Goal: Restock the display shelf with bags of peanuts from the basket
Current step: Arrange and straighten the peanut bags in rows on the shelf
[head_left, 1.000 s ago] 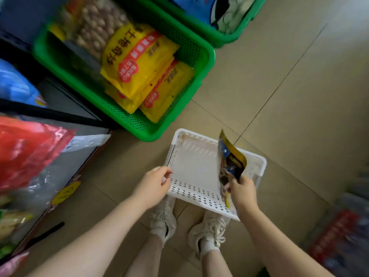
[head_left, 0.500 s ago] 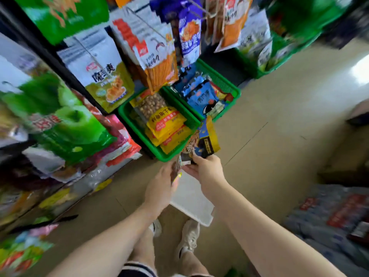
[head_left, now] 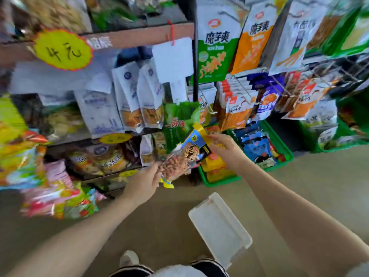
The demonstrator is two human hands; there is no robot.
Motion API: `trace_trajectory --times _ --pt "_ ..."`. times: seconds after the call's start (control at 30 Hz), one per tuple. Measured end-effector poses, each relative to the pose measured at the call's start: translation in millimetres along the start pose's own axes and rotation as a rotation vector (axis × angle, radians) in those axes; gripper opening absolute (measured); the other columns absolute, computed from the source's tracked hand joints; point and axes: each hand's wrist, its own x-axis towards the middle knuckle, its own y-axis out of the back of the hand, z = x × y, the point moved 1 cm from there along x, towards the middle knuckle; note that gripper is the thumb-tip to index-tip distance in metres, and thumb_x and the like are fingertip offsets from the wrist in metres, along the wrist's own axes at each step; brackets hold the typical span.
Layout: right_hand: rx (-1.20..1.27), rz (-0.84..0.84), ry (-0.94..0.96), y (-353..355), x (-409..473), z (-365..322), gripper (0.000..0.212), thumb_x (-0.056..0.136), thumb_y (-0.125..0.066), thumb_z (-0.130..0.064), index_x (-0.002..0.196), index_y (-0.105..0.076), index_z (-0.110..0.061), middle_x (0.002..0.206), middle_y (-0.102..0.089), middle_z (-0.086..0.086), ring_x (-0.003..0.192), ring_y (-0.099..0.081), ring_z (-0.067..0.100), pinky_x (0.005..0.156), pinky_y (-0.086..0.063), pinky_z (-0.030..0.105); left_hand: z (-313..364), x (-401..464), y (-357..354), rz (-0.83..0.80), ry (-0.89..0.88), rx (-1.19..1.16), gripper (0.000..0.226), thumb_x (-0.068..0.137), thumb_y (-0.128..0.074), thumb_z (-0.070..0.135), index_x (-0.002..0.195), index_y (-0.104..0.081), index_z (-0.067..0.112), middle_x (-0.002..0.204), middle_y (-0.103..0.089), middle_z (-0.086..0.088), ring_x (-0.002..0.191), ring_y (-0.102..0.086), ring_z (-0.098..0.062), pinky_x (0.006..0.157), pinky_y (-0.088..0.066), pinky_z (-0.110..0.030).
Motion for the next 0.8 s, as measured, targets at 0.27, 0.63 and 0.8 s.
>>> trace_trajectory --times 0.27,0.63,0.8 --pt "-0.179 -0.047 0.413 -88 25 -216 0.021 0.093 -0.05 -0.01 0.074 -0.048 -0.018 0.058 -0.04 -0.005 0.053 -0.038 0.003 0.055 -0.028 0.027 -91 -32 135 0.144 -0.025 -0.061 0.038 0.095 -0.046 0.031 0.129 -0.044 0.015 0.086 -0.068 -0.009 0.083 -0.065 -0.026 0.067 -0.044 -0.034" --pt "-0.091 0.285 0.721 -105 82 -450 0.013 0.083 -0.055 -0.006 0.073 -0.063 -0.007 0.067 -0.053 0.008 0.061 -0.044 0.006 0.059 -0.035 0.027 -179 -5 358 0.51 -0.167 0.043 0.025 0.088 -0.047 0.035 0.1 -0.062 0.02 0.067 -0.053 0.013 0.06 -0.053 -0.008 0.058 -0.04 -0.021" --pt "-0.379 0.351 0.741 -94 153 -499 0.02 0.084 -0.052 -0.01 0.092 -0.063 0.004 0.09 -0.065 0.023 0.087 -0.06 0.032 0.077 -0.046 0.041 -173 35 409 0.497 -0.219 0.213 0.021 0.094 -0.045 0.027 0.112 -0.057 0.025 0.09 -0.062 0.01 0.078 -0.06 -0.012 0.069 -0.052 -0.032"
